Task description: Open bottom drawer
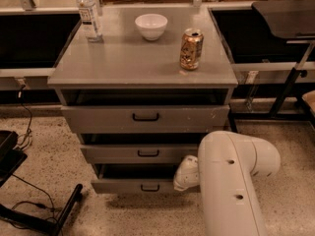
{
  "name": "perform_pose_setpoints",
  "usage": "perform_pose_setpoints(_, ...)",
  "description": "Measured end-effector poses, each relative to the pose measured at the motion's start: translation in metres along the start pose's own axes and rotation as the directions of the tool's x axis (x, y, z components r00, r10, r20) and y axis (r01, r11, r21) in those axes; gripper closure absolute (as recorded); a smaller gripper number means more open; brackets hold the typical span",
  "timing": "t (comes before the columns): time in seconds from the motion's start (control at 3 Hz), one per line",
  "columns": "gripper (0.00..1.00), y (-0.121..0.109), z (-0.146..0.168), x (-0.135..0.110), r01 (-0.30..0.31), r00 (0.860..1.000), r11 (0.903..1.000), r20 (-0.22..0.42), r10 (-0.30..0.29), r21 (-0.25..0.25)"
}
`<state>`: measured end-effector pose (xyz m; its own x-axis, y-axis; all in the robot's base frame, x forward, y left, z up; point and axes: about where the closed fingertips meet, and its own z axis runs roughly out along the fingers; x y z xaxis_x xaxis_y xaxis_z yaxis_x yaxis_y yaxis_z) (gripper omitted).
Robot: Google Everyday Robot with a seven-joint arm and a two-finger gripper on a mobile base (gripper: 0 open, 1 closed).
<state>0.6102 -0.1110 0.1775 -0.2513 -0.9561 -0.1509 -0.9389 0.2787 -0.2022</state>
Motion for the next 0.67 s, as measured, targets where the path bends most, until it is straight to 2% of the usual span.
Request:
perform_pose_setpoints(0.33, 0.95, -0.0011, -0.0069, -0.001, 0.0, 1.0, 1.0, 0.0, 0.0, -0.001)
perform_pose_setpoints(0.67, 1.0, 0.0017, -0.0103, 0.001, 0.003, 1.0, 1.0, -0.006, -0.003, -0.008)
